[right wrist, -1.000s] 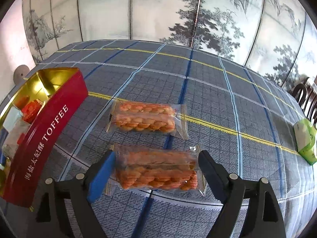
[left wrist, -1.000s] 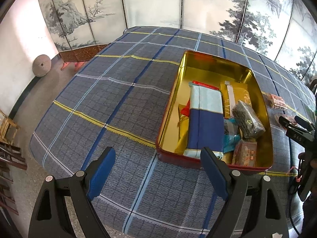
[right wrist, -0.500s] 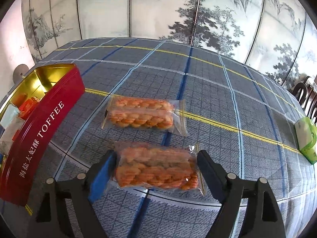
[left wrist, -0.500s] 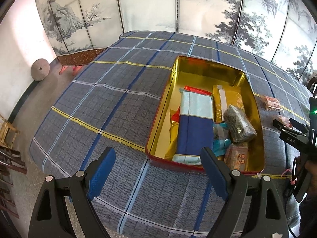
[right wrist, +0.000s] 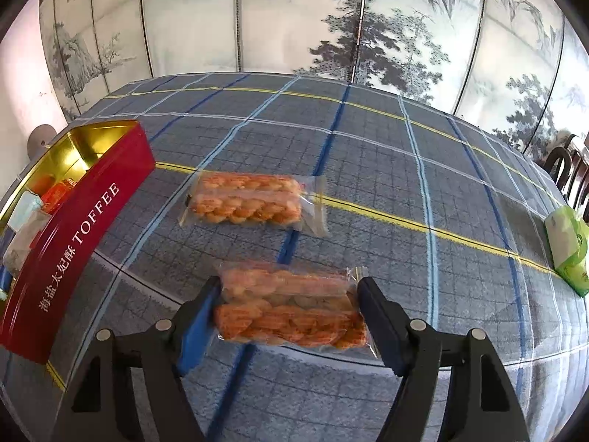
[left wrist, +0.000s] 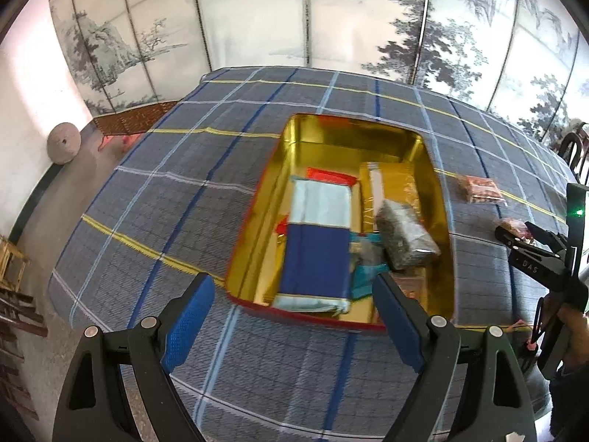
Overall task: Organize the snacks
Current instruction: 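Lift the biscuit packet with the right gripper while the left gripper moves to the other biscuit packet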
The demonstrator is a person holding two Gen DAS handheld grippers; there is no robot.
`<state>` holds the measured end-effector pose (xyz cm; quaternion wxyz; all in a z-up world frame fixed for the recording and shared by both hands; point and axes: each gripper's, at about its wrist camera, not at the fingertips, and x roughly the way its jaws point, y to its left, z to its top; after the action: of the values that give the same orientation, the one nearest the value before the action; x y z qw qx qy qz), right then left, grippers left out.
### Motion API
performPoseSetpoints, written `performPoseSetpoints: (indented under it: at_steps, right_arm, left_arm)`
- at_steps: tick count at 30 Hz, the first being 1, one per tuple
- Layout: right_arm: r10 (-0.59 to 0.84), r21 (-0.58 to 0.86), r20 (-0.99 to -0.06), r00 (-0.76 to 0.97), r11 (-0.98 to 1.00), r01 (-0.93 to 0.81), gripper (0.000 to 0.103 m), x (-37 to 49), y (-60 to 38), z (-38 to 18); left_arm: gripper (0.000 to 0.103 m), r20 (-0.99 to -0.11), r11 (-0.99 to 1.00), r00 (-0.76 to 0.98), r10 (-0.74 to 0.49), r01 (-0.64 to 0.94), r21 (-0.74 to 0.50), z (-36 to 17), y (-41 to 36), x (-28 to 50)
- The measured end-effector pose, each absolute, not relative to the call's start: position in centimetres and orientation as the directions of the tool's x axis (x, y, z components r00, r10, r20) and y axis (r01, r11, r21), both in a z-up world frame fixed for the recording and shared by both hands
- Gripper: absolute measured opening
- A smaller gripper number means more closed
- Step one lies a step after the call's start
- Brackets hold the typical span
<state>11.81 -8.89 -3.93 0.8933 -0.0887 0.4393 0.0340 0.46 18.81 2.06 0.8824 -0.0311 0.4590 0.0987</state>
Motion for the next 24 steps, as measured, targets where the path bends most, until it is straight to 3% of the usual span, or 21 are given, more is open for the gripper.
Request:
performPoseSetpoints:
  at_steps: [24]
  right_arm:
    - [-0.085,-0.126,-0.782,0.618,0.992,-0.023,0.075,11.1,-19.7,-3.0]
  left_arm:
    - [0.085,-0.824,1.000,0.567,0.010,0.018,0.024,2.4,7.0,6.0]
